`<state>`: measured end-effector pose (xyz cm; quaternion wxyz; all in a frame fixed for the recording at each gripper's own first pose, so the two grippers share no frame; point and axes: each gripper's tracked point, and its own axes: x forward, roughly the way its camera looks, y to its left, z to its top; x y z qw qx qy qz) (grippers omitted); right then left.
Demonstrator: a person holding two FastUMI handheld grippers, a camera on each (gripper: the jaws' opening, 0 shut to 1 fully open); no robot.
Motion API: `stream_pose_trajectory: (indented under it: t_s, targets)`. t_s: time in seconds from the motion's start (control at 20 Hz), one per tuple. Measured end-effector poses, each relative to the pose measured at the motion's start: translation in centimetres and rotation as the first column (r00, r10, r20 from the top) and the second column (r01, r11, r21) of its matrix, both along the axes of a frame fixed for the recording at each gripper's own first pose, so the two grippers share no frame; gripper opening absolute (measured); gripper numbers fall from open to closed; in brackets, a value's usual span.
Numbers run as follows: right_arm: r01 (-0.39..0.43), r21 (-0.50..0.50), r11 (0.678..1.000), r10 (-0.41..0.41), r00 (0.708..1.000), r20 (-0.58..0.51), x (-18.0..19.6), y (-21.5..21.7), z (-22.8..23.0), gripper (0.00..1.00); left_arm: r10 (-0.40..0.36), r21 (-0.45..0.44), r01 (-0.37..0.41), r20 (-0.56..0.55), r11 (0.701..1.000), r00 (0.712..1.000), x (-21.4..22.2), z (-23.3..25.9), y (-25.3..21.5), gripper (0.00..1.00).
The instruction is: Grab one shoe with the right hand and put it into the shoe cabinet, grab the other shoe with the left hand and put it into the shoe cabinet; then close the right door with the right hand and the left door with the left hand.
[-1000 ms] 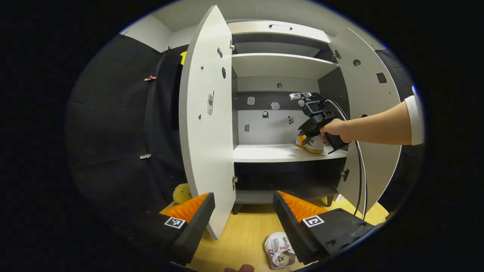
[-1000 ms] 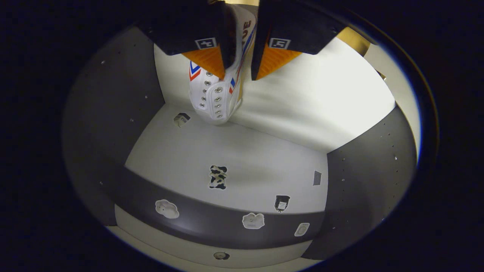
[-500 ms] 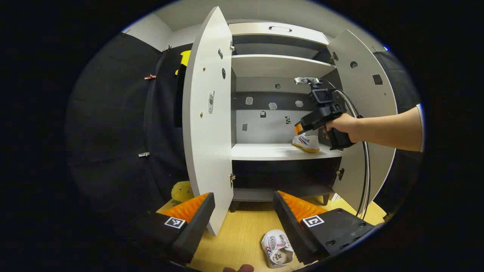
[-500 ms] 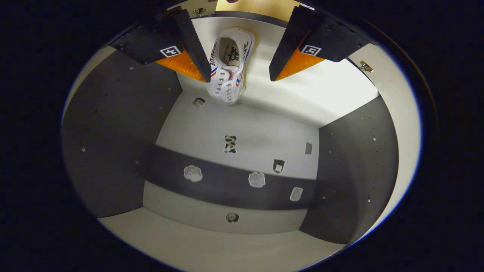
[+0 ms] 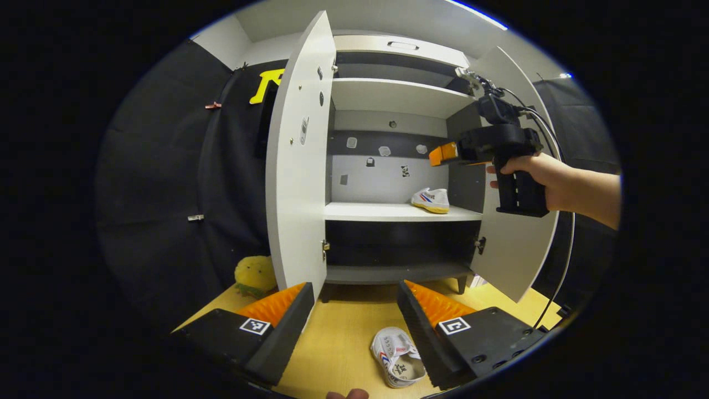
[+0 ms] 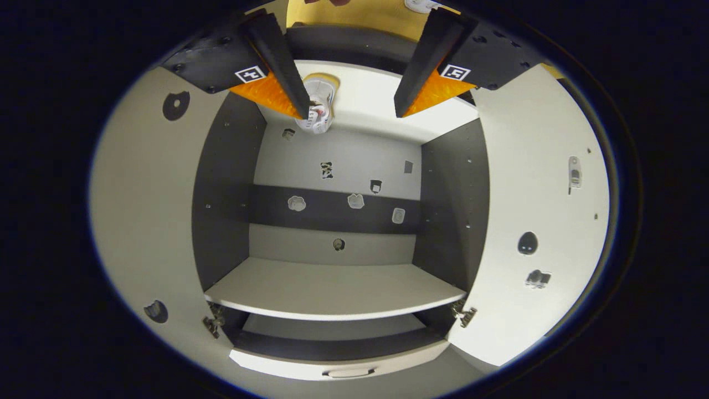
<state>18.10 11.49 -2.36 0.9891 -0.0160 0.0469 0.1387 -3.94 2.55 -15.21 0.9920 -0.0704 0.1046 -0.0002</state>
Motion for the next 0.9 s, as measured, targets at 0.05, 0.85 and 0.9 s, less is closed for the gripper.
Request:
stream_pose_trajectory:
  t_s: [0.05, 0.85, 0.9]
  targets:
    - [-0.01, 0.009, 1.0, 0.01, 1.0, 0.001, -1.7, 0.1, -0.4, 0.98, -0.014, -0.001, 0.014, -0.001, 1.0, 1.0, -0.6, -0.6, -0.6, 0.94]
    - [0.069, 0.022, 0.997, -0.065, 0.988, -0.139, -19.7, -8.6, -8.3, 0.98, -0.164, 0.084, 0.2, -0.32, 0.976, 0.933, -2.1, -19.4, -8.0, 0.93]
    - [0.072, 0.022, 0.997, -0.069, 0.987, -0.142, -20.0, -8.9, -8.2, 0.98, -0.166, 0.093, 0.21, -0.343, 0.973, 0.924, -1.8, -20.7, -8.1, 0.92]
